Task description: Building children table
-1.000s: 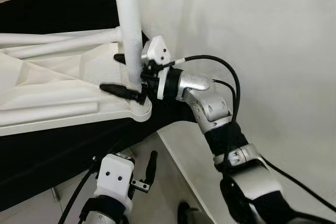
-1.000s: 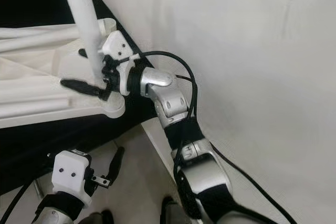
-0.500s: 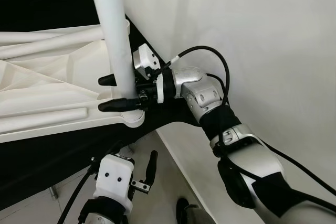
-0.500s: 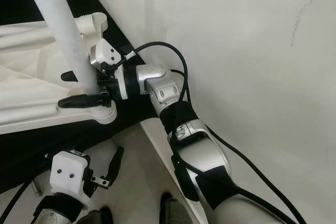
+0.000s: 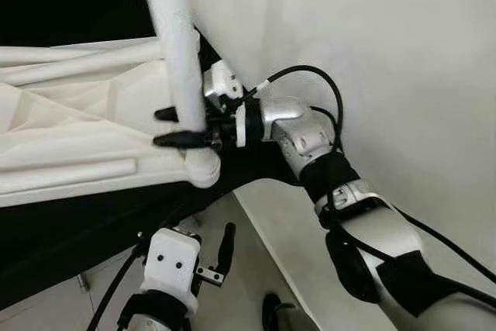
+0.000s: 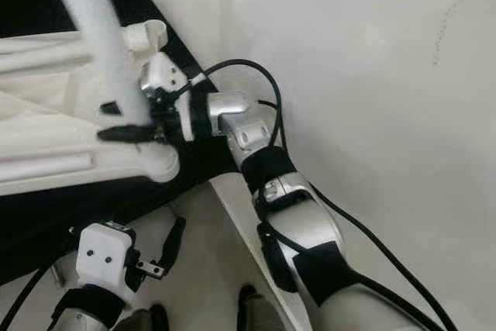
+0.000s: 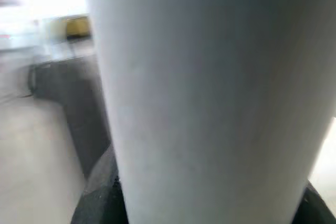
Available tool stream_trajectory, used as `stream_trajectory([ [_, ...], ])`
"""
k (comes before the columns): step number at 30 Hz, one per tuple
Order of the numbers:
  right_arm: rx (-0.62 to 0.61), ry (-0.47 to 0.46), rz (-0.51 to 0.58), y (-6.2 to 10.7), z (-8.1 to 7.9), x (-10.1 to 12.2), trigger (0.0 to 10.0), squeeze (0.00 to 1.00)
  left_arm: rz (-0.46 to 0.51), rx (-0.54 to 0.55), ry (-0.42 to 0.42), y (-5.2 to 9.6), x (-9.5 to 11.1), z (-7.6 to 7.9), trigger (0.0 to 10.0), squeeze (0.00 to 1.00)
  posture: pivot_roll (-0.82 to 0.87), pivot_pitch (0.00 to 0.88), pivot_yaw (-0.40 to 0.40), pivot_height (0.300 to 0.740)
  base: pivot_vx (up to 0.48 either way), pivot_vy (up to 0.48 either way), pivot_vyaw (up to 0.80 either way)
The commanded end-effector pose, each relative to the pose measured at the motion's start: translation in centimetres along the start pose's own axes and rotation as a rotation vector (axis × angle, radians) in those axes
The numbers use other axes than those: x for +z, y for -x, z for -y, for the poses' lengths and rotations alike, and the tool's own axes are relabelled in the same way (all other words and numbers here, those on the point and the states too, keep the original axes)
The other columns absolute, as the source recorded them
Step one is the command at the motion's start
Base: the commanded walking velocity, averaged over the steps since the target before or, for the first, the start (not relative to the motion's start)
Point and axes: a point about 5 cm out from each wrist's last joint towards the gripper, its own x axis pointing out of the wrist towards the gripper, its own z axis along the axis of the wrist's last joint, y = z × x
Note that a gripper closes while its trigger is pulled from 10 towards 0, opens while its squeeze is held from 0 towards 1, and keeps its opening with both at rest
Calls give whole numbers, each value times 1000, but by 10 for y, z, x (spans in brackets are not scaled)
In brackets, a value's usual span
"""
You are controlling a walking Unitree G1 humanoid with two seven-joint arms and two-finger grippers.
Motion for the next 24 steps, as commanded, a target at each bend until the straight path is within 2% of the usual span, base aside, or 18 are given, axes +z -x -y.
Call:
stream_trajectory([
  [1, -431, -136, -317, 33, 11, -61, 0, 0, -22, -3, 5, 4, -2, -2, 10000, 0, -12, 303, -58, 740, 0, 0, 0],
  [2, -432, -163, -339, 38, -8, -71, 0, 0, -21, -3, 5, 4, -2, -2, 10000, 0, -12, 303, -58, 740, 0, 0, 0],
  [3, -373, -196, -325, 34, -34, -73, 0, 0, -20, -8, 4, 2, -2, -2, 10000, 0, -5, 298, -55, 740, 0, 0, 0],
  [4, -324, -219, -306, 31, -51, -72, 0, 0, -20, -12, 3, 2, -2, -2, 10000, 0, -5, 298, -55, 740, 0, 0, 0],
  [6, -324, -219, -306, 31, -51, -72, 0, 0, -20, -12, 3, 2, -2, -2, 10000, 0, -5, 298, -55, 740, 0, 0, 0],
  [7, -298, -218, -288, 23, -59, -70, 0, 0, -19, -15, 2, 0, -3, -1, 10000, 0, -4, 285, -53, 740, 0, 0, 0],
  [9, -240, -195, -245, 3, -60, -62, 0, 0, -19, -15, 0, -2, -4, -1, 10000, 0, 1, 273, -57, 740, 0, 0, 0],
  [10, -216, -187, -216, -9, -60, -54, 471, 0, -17, -12, 0, -2, -4, -1, 10000, 0, -5, 269, -56, 740, 0, 0, 0],
  [11, -216, -187, -216, -9, -60, -54, 471, 0, -17, -12, 0, -2, -4, -1, 10000, 0, -5, 269, -56, 740, 0, 0, 0],
  [12, -203, -186, -198, -15, -60, -48, 10000, 0, -16, -9, -1, -3, -4, -2, 10000, 0, -5, 269, -56, 740, 0, 0, 0],
  [14, -123, -182, -144, -30, -60, -32, 10000, 0, -13, -3, -1, -3, -4, -1, 10000, 0, -9, 263, -68, 740, 0, 0, 0],
  [17, -123, -182, -144, -30, -60, -32, 10000, 0, -13, -3, -1, -3, -4, -1, 10000, 0, -9, 263, -68, 740, 0, 0, 0],
  [18, -78, -170, -114, -34, -59, -20, 10000, 31, -11, -1, 1, -4, -4, 0, 10000, 0, -24, 262, -76, 740, 0, 0, 0],
  [19, -78, -170, -114, -34, -59, -20, 10000, 31, -11, -1, 1, -4, -4, 0, 10000, 0, -24, 262, -76, 740, 0, 0, 0],
  [20, -42, -163, -87, -36, -58, -11, 10000, 835, -9, 0, 2, -4, -4, 1, 10000, 0, -26, 262, -76, 740, 0, 0, 0],
  [21, 16, -155, -63, -34, -59, -2, 10000, 1000, -9, 0, 4, -4, -4, 1, 10000, 0, -24, 264, -76, 740, 0, 0, 0],
  [22, 16, -155, -63, -34, -59, -2, 10000, 1000, -9, 0, 4, -4, -4, 1, 10000, 0, -24, 264, -76, 740, 0, 0, 0],
  [24, 183, -108, 4, -32, -63, 14, 10000, 1000, -8, 0, 8, -3, -4, 2, 10000, 0, -26, 269, -72, 740, 0, 0, 0],
])
